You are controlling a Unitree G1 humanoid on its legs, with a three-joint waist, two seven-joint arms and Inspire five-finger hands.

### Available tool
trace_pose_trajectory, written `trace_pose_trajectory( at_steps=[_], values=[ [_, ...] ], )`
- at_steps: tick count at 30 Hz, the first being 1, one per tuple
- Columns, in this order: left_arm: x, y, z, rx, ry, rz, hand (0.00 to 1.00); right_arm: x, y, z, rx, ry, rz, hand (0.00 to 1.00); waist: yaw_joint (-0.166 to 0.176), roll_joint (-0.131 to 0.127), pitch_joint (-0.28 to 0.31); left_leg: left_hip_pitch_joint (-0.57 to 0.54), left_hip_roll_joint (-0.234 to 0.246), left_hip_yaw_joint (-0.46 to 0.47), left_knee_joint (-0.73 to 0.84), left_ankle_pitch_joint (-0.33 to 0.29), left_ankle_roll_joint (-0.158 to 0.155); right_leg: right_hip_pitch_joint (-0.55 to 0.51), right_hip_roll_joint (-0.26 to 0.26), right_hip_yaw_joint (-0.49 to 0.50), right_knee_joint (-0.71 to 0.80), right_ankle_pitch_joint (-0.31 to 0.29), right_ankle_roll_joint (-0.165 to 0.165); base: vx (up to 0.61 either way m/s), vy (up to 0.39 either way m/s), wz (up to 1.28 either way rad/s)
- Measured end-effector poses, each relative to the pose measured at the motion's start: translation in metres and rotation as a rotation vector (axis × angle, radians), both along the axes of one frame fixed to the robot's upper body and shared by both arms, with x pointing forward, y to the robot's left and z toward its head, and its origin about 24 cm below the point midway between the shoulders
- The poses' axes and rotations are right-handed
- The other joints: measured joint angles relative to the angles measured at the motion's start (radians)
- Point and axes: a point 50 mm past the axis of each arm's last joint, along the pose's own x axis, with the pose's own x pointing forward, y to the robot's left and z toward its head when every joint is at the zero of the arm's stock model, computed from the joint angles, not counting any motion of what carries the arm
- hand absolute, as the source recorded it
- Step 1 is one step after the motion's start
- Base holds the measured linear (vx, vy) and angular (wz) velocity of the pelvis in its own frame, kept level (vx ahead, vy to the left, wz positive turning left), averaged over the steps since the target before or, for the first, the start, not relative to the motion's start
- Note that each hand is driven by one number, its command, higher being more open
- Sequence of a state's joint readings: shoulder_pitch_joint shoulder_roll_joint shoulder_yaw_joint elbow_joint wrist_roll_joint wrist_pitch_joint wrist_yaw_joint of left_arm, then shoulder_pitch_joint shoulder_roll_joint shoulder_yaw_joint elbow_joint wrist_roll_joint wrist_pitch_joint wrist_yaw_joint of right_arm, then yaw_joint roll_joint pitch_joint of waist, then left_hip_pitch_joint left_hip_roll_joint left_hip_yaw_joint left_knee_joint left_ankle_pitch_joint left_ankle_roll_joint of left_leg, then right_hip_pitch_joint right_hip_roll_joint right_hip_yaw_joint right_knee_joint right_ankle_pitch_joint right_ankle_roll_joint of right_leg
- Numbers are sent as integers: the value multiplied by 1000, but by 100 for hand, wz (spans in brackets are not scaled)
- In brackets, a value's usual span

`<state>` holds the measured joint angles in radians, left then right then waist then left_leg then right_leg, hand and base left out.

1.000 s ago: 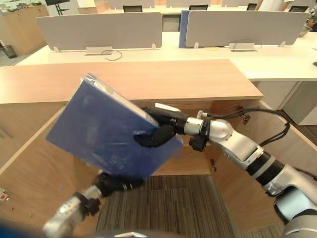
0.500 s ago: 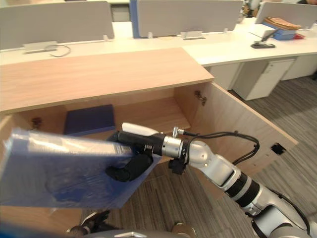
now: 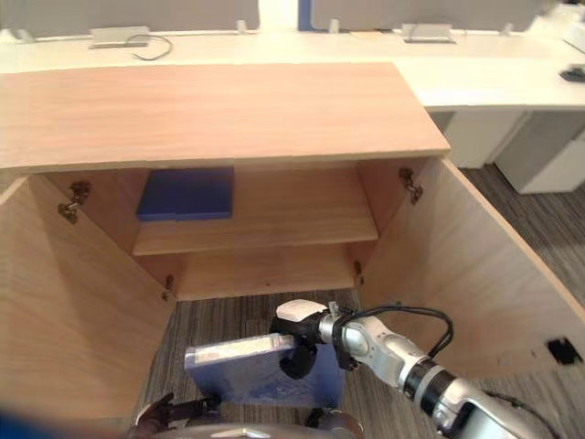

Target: Walk over to the cabinet, pick up the folder, carry it to the office cabinet, place the folder inside the office cabinet, then close the office cabinet door

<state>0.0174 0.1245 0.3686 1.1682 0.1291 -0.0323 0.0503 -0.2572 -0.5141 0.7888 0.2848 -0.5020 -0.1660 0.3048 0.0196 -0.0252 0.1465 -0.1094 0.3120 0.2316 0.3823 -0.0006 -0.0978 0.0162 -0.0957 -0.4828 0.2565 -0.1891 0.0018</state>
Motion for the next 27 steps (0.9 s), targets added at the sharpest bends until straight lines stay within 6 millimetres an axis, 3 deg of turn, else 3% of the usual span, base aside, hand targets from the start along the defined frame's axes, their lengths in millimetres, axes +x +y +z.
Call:
trace_pose_trajectory(
  at_steps=[2, 4, 5, 6, 8, 9, 10, 11, 12, 15, 17, 19, 20, 21, 23, 25, 26, 27],
  values=[
    [4, 1, 2, 18, -14, 2, 100, 1, 5, -1, 72, -8, -74, 0, 6, 4, 11, -52, 33, -14, 133, 18, 32, 55, 24, -16, -38, -15, -11, 66, -164, 29],
    [11, 1, 4, 37, -48, -2, 100, 2, 10, -5, 136, -9, -163, 0, 11, -6, 23, -122, 23, -38, 265, -44, 16, 80, 24, -23, -54, -28, -19, 68, -79, 10],
    [17, -1, 6, 47, -63, -28, 100, 4, 11, -7, 163, -4, -214, 0, 16, -5, 29, -146, -11, -37, 284, -97, 12, 93, 21, -22, -66, -30, -20, 100, -4, -11],
    [20, -2, 6, 51, -65, -44, 100, 5, 11, -8, 178, 6, -241, 0, 20, -5, 30, -155, -33, -32, 275, -118, 10, 95, 21, -17, -71, -29, -20, 165, 25, -22],
    [30, -5, 9, 61, -86, -80, 100, 9, 10, -13, 228, 17, -345, 0, 33, -4, 51, -160, -123, -24, 156, -146, -5, 109, 18, 5, -75, -26, -18, 207, 74, -36],
    [30, -5, 9, 62, -86, -81, 100, 9, 11, -15, 240, 24, -375, 0, 34, -4, 53, -158, -145, -25, 101, -140, -1, 110, 18, 15, -75, -27, -17, 281, 148, -47],
    [28, -8, 7, 66, -73, -87, 100, 8, 8, -20, 264, 45, -443, 0, 34, 8, 49, -136, -183, -27, -73, 5, 21, 110, 38, 40, -73, -33, 7, 250, 144, -37],
    [27, -6, 7, 72, -68, -84, 100, 7, 8, -22, 274, 53, -470, 0, 32, 3, 49, -124, -186, -10, -98, -2, 78, 114, 43, 51, -75, -39, 19, 319, 119, -16],
    [29, 2, 10, 100, -70, -84, 100, 6, 9, -27, 297, 71, -534, 0, 29, -37, 48, -107, -216, -10, -138, 14, 81, 115, 19, 52, -84, -41, 35, 225, 46, 11],
    [11, 4, 4, 88, -7, -16, 100, -5, 1, -39, 315, 129, -628, 0, 31, -52, 38, -27, -271, -21, -218, 15, 87, 172, -17, 63, -103, -30, 53, 258, 63, 32],
    [0, 2, 1, 79, 21, 25, 100, -11, 2, -43, 319, 151, -639, 0, 30, -47, 36, 21, -286, -19, -254, 6, 93, 193, -33, 81, -85, -17, 74, 180, 67, 4],
    [-4, -3, -1, 68, 40, 14, 100, -16, 2, -46, 315, 172, -643, 0, 31, -19, 37, 56, -280, -12, -272, -6, 94, 136, -53, 113, 74, -18, 75, 169, 116, -17],
    [-5, -4, -2, 72, 52, -10, 100, -19, 2, -47, 329, 198, -656, 0, 27, -14, 40, 95, -276, 1, -298, -9, 97, 64, -92, 130, 260, -18, 73, 191, 126, -27],
    [-6, -3, -2, 81, 63, -32, 100, -22, -1, -47, 353, 222, -679, 0, 26, -18, 44, 130, -280, 8, -311, -20, 104, -15, -145, 145, 460, -21, 25, 161, 98, -21],
    [-6, -2, -2, 91, 73, -63, 100, -26, -3, -47, 454, 294, -755, 0, 14, -15, 46, 161, -280, 9, -311, -29, 105, -89, -202, 126, 548, -103, 0, 122, 9, 1],
    [-4, 1, -1, 103, 64, -61, 100, -25, -5, -43, 599, 360, -849, 0, 0, -10, 50, 174, -258, 2, -310, -31, 102, -134, -211, 115, 464, -125, 20, 133, -90, 16],
    [-5, 6, 1, 120, 60, -65, 100, -23, -8, -38, 722, 407, -919, 0, 1, -14, 47, 179, -249, 1, -305, -40, 84, -141, -186, 133, 306, -78, 59, 60, -147, 11],
    [-8, 9, 1, 124, 59, -59, 100, -24, -9, -35, 797, 440, -955, 0, 3, -31, 38, 179, -256, 1, -300, -47, 71, -141, -185, 144, 213, -2, 59, 91, -204, 2]
  ],
)
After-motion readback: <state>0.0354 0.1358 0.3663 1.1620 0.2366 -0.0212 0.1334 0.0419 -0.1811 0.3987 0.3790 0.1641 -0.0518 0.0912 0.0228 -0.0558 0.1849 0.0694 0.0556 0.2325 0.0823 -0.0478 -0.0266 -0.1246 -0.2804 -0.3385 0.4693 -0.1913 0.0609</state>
